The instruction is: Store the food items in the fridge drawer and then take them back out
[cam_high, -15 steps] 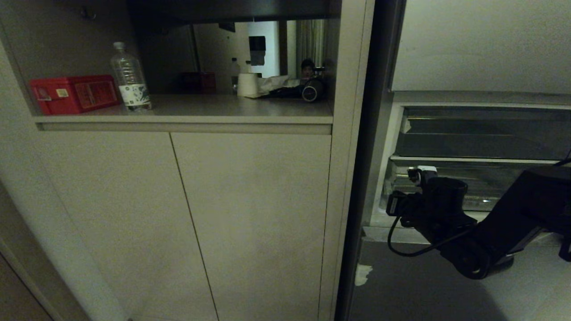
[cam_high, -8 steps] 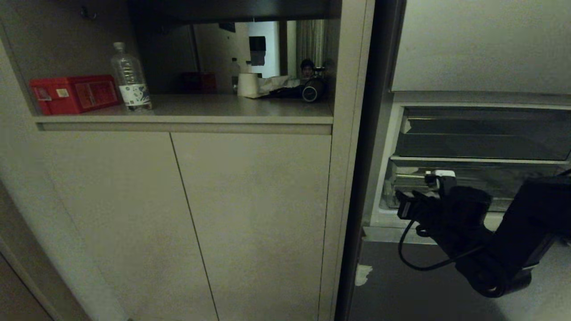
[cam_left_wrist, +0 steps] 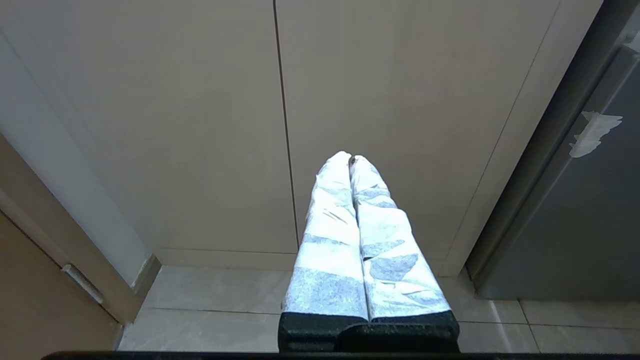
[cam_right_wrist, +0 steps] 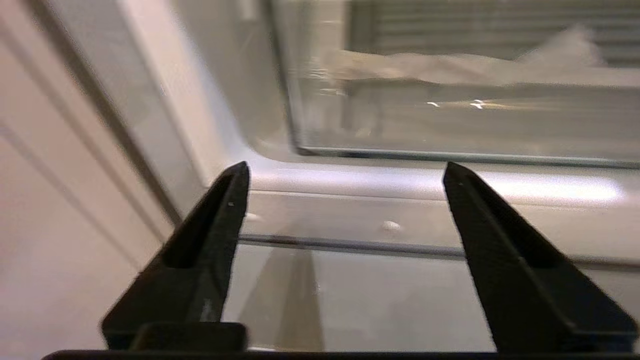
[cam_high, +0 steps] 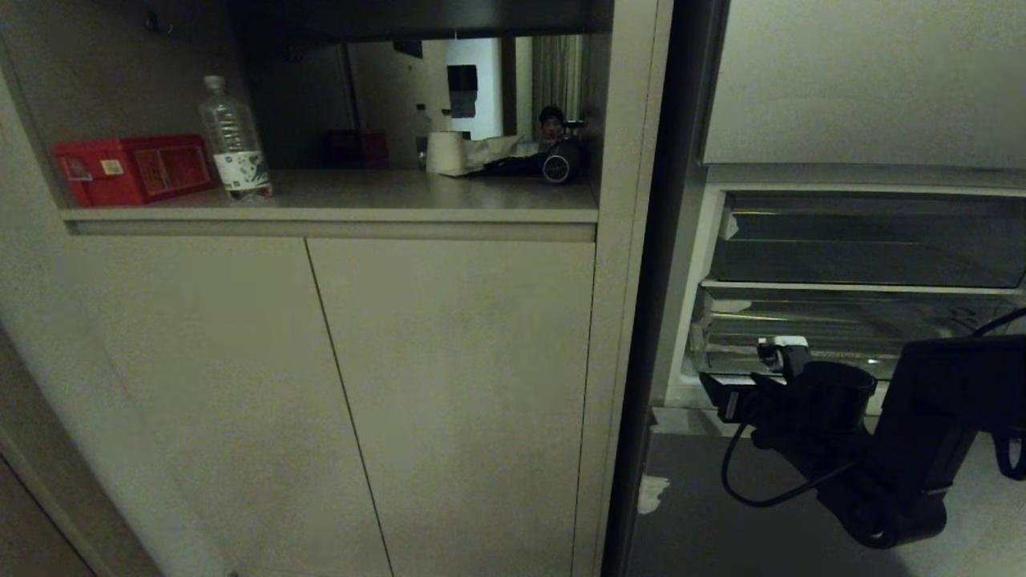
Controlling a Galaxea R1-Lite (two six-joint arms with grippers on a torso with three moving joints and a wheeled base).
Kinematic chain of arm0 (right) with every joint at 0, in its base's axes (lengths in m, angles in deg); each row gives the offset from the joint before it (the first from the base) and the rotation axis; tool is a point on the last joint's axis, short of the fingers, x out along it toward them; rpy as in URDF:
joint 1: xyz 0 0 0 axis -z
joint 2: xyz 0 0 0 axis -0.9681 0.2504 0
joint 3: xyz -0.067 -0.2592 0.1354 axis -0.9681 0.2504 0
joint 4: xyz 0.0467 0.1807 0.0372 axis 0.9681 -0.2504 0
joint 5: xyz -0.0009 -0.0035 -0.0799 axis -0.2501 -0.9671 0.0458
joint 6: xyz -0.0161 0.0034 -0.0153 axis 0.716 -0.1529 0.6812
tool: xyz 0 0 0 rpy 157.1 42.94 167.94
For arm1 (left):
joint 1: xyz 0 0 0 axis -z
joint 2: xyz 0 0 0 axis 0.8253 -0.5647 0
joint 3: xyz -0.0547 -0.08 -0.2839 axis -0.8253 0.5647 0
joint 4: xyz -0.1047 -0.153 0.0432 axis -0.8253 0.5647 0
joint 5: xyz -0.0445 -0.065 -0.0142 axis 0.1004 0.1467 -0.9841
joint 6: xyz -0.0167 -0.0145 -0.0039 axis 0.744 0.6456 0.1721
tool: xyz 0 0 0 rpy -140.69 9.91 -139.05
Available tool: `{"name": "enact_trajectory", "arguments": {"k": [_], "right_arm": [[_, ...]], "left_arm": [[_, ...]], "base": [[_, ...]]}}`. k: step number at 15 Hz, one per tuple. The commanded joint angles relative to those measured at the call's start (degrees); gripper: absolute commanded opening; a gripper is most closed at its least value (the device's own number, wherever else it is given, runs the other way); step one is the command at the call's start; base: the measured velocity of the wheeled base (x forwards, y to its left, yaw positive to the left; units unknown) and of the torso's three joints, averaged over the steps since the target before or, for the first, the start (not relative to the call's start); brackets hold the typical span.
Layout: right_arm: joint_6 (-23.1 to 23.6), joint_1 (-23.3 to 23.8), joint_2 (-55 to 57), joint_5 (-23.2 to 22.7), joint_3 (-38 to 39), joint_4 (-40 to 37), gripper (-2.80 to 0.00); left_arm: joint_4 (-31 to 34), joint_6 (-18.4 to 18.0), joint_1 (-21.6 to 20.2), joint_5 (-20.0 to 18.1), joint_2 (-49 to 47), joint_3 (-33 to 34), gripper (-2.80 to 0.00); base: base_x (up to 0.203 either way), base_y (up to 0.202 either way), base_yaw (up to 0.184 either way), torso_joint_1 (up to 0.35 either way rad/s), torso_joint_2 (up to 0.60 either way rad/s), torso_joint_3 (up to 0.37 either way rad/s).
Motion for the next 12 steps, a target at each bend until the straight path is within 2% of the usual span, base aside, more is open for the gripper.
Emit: {"name": "enact_trajectory", "arguments": {"k": [1,12], "right_arm": [[-0.03,-0.07,0.18,-0.3,-1.6,0.51,0.0],[0.15,-0.51,-0.93,-1.23,-6.05,0.51,0.0]], "left_arm": [[0.08,0.02,-0.02,0.02,-0.09,-0.01,-2.8],[0.08,0.02,-0.02,0.02,0.0,0.02,-2.8]], "base": [[0.0,0.0,0.0,0.0,0.0,0.0],[0.0,0.0,0.0,0.0,0.0,0.0]]}}
